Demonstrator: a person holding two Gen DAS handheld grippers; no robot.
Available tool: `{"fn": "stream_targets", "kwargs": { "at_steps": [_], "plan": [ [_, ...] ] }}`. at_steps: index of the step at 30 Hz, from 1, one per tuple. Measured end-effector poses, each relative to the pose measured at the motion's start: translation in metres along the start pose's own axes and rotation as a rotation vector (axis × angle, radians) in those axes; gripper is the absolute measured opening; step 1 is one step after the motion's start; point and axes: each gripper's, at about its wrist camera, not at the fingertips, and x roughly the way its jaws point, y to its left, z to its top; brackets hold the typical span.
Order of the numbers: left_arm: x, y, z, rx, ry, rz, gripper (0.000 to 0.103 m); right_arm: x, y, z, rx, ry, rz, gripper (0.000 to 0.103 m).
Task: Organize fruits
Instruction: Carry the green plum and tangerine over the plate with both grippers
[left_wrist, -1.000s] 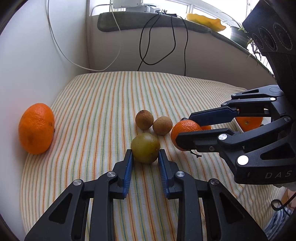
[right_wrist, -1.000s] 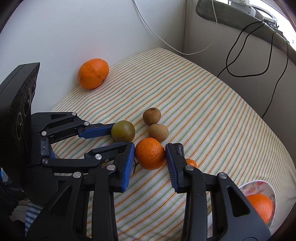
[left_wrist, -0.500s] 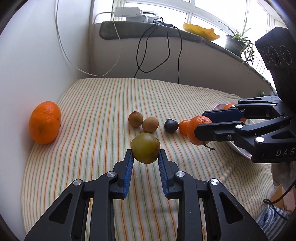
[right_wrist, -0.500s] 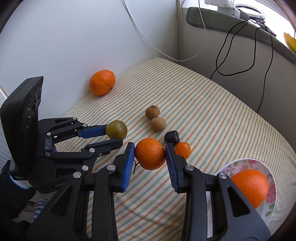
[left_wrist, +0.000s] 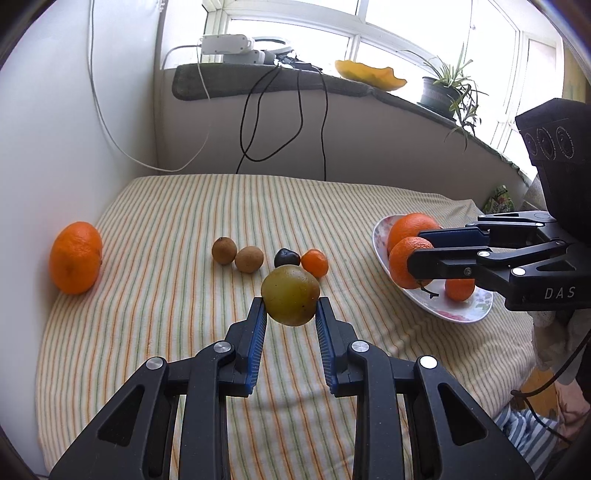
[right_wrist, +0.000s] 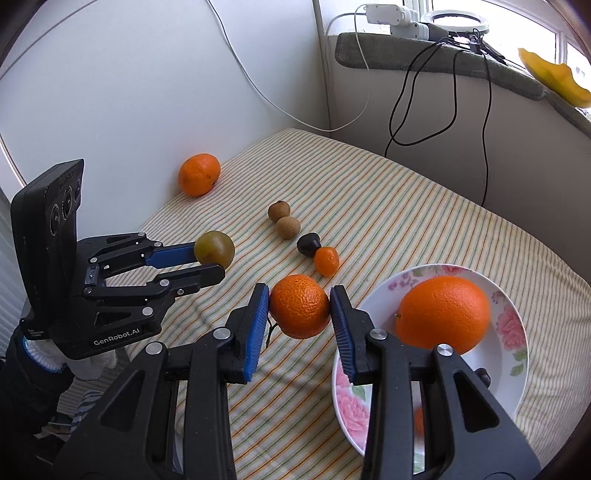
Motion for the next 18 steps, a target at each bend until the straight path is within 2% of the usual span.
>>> {"fn": "stream_targets", "kwargs": {
  "at_steps": [18],
  "plan": [
    [0.006, -0.058, 0.005, 0.074, 0.005, -0.108, 0.025, -0.067, -0.055, -0.033, 0.135, -0.082, -0.081, 0.036]
  ]
}}
